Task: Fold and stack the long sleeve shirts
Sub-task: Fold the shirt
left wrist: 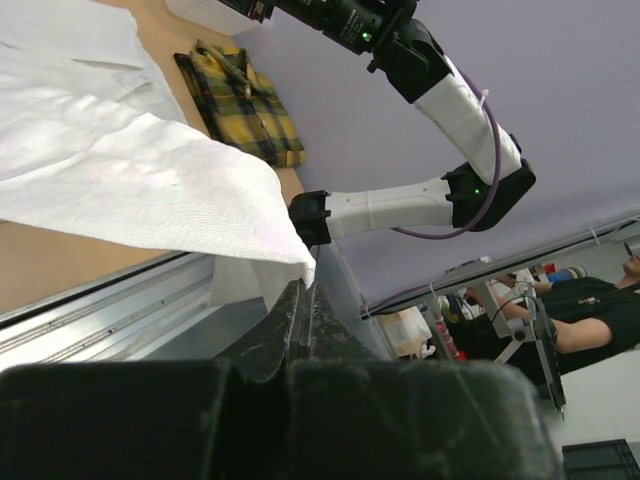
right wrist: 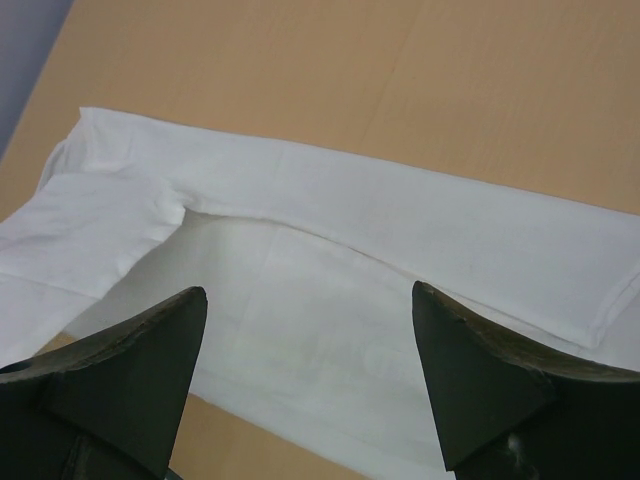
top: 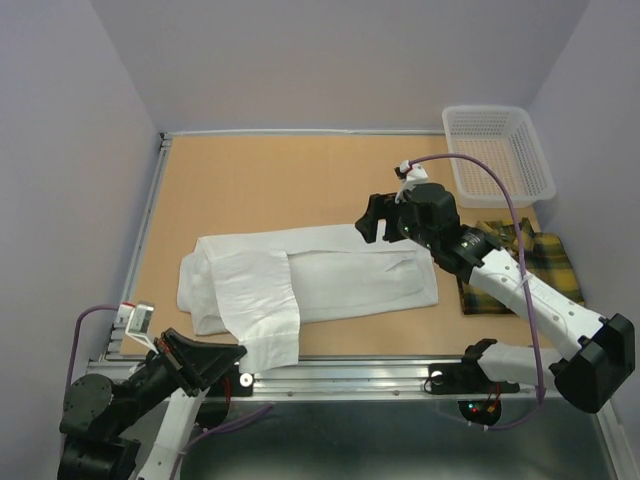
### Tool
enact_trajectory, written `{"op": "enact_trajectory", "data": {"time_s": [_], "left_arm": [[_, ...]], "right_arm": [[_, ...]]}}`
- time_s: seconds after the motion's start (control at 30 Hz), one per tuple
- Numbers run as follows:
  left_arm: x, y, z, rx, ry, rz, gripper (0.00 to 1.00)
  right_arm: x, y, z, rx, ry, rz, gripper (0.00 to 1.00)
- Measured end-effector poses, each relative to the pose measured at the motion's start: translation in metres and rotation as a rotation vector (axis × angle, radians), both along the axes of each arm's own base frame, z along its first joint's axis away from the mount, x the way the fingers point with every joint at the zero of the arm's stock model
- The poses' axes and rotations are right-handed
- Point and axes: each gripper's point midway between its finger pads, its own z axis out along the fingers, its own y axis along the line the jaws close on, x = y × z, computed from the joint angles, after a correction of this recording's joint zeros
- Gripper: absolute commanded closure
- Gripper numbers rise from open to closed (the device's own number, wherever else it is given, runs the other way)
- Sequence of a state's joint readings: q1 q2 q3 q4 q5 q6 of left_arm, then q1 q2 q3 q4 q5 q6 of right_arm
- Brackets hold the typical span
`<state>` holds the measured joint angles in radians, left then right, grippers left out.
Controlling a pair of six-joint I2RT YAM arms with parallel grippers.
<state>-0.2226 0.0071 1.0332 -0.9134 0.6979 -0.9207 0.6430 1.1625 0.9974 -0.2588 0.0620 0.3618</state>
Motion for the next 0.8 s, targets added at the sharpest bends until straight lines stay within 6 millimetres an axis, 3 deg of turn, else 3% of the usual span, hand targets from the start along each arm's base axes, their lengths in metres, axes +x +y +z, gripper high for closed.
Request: {"op": "enact_trajectory", "data": {"time_s": [0.1,0.27,0.43,0.63,0.8], "left_arm": [[0.002,0.002,-0.009,0.010,0.047,0.016,1.00],[0.023,0.004,-0.043,0.049,0.174,0.073,1.00],[0.047,0.008,-0.064,0.099,0.237,0.132,1.00],[0.110,0.012,-0.073,0.233,0.296,0.216,1.00],[0.173,0.009,-0.103,0.417,0.327,0.202,1.00]], "right_arm": [[0.000,0.002,-0.008,-0.009,0.016,0.006,0.12],[-0.002,0.004,-0.034,-0.045,0.077,0.022,0.12],[-0.002,0.005,-0.037,-0.054,0.079,0.035,0.12],[-0.002,0.005,-0.037,-0.063,0.074,0.043,0.12],[-0.007,0.003,-0.040,-0.061,0.082,0.047,0.12]]}}
